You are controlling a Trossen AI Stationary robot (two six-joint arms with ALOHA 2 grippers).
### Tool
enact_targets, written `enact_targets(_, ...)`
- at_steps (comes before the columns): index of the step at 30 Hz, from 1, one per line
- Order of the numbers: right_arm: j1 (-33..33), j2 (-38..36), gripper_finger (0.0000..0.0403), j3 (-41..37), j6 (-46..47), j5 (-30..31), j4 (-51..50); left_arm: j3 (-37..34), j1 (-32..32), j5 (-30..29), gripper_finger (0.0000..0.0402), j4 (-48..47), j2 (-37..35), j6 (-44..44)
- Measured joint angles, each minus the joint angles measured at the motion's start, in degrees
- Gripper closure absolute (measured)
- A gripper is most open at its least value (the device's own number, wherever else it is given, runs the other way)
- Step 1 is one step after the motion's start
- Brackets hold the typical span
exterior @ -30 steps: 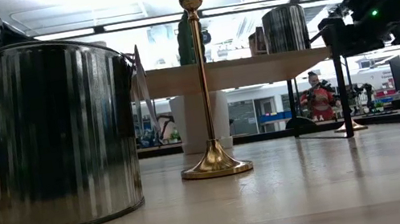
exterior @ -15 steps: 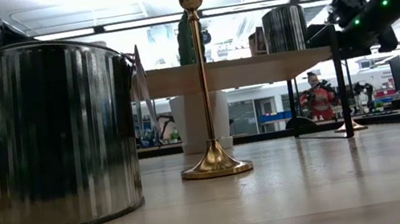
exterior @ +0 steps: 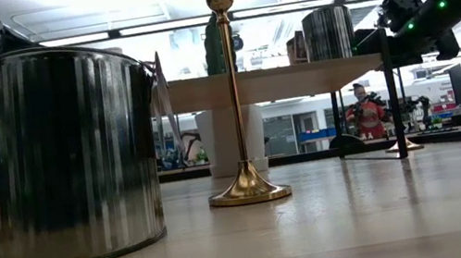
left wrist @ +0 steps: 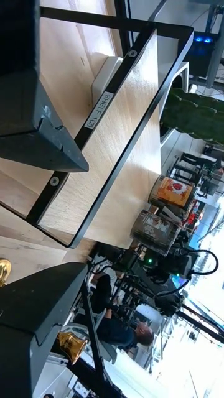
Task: Pick & Place candle stick holders
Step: Put the gold candle holder on the shelf
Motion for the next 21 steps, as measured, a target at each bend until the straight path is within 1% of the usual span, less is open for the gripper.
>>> enact_targets(4, 0.00, 0.00, 0.0390, 0.02, -0.15, 0.12, 0.11, 0.00, 0.00, 0.00, 0.0156, 0.00, 0.01, -0.02)
enact_targets(9, 0.00, 0.00, 0.0385, 0.02, -0.14, 0.26, 0.09, 0.00, -0.01, 0.00, 0.0156, 0.00, 0.02, -0.02)
enact_targets(14, 0.00, -0.34, 0.0392, 0.26, -2.28, 1.01, -0.15, 0.00, -0.01, 0.00, 0.0156, 0.00, 0.02, -0.02)
enact_targets(18, 0.04, -0.50, 0.0394, 2.99, -4.49, 1.01, -0.75, -0.02, 0.01, 0.00, 0.0156, 0.00, 0.00, -0.02)
enact_targets(21, 0.04, -0.55, 0.0395, 5.56, -7.64, 1.06, -3.42, -0.01, -0.01, 0.00, 0.0156, 0.00, 0.01, -0.01)
